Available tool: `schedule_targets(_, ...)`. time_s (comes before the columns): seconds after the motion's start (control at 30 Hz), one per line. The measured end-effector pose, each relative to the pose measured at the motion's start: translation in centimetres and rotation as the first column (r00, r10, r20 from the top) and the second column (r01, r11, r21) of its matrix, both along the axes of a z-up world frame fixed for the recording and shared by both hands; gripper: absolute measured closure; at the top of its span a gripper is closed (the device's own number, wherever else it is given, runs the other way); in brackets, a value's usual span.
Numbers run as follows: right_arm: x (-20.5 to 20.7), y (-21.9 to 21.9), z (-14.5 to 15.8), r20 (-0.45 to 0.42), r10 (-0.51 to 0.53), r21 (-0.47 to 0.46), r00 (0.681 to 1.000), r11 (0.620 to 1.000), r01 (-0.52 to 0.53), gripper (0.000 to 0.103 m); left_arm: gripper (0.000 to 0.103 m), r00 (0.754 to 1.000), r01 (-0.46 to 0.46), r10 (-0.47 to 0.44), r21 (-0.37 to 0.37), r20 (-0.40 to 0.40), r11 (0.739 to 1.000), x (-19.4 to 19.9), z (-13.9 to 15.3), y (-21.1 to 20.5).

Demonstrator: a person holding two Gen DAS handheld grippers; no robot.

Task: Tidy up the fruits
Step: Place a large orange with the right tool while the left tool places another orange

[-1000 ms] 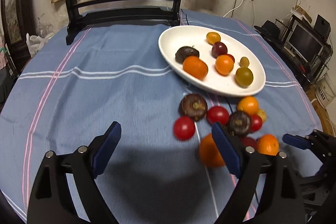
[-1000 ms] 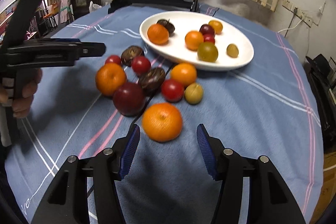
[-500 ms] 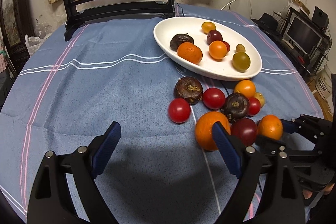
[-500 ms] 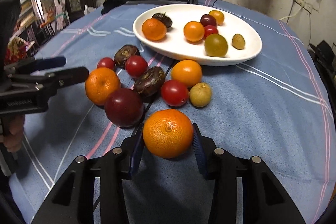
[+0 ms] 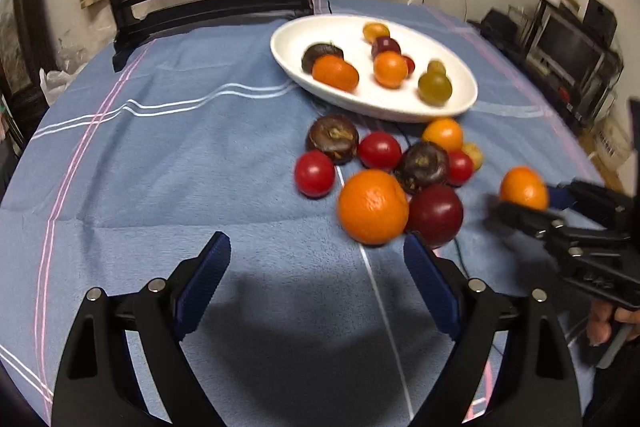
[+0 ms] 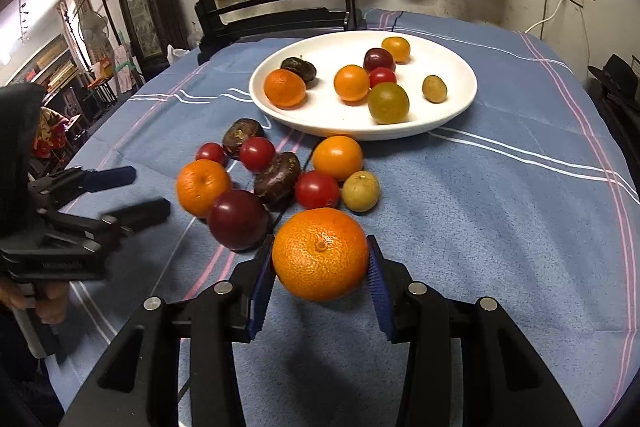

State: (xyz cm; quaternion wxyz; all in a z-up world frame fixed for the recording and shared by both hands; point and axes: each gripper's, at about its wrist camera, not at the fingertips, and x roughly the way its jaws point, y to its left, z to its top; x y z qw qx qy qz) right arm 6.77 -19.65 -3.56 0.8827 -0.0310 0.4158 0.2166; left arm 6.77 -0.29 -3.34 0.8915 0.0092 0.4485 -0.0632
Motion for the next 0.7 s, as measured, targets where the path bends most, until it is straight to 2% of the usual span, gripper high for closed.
schedule_targets(0.07, -0.2, -0.1, 0.3, 0.009, 0.005, 0.008, 1.000, 1.000, -0.005, 0.059, 0.032, 1.000, 0.015, -0.015, 0.006, -0.027, 1.000, 0.5, -0.6, -0.6)
schedule_targets(0.17, -0.4, -0.4, 0.5, 0.015, 0.002, 0.018, 1.000, 1.000, -0.002, 0.059, 0.033, 0.997, 0.041, -0.040, 0.018, -0.061, 0.999, 1.5, -1.6, -1.7)
schedule_targets(0.27, -0.4, -0.4, 0.5, 0.017, -0.002, 0.016, 1.000, 1.000, 0.001, 0.059, 0.037, 0.998, 0.053, -0.050, 0.067, -0.047, 0.996, 2.1, -2.1, -3.0)
schedule_targets(0.3, -0.4, -0.4, 0.5, 0.016, -0.001, 0.016, 1.000, 1.000, 0.000, 0.059, 0.045, 0.998, 0.061, -0.058, 0.071, -0.039, 0.996, 2.4, -2.1, -3.2)
schedule_targets(0.33, -0.4, -0.3, 0.4, 0.014, 0.001, 0.014, 1.000, 1.000, -0.001, 0.059, 0.057, 0.995, 0.086, -0.084, 0.051, -0.047, 0.995, 2.7, -2.1, -3.4)
schedule_targets(0.37, -0.4, -0.2, 0.3, 0.014, 0.001, 0.010, 1.000, 1.000, -0.001, 0.059, 0.060, 0.994, 0.098, -0.096, 0.040, -0.043, 0.994, 2.8, -2.0, -3.6)
schedule_targets(0.53, -0.4, -0.3, 0.3, 0.012, -0.004, 0.013, 1.000, 1.000, 0.004, 0.059, 0.062, 0.993, 0.114, -0.112, 0.051, -0.027, 0.992, 2.0, -1.4, -3.5)
schedule_targets(0.7, -0.5, -0.7, 1.5, 0.044, -0.034, 0.038, 0.998, 0.999, 0.032, 0.059, 0.062, 0.990, 0.129, -0.130, 0.031, 0.052, 0.991, 0.5, 2.0, -2.1)
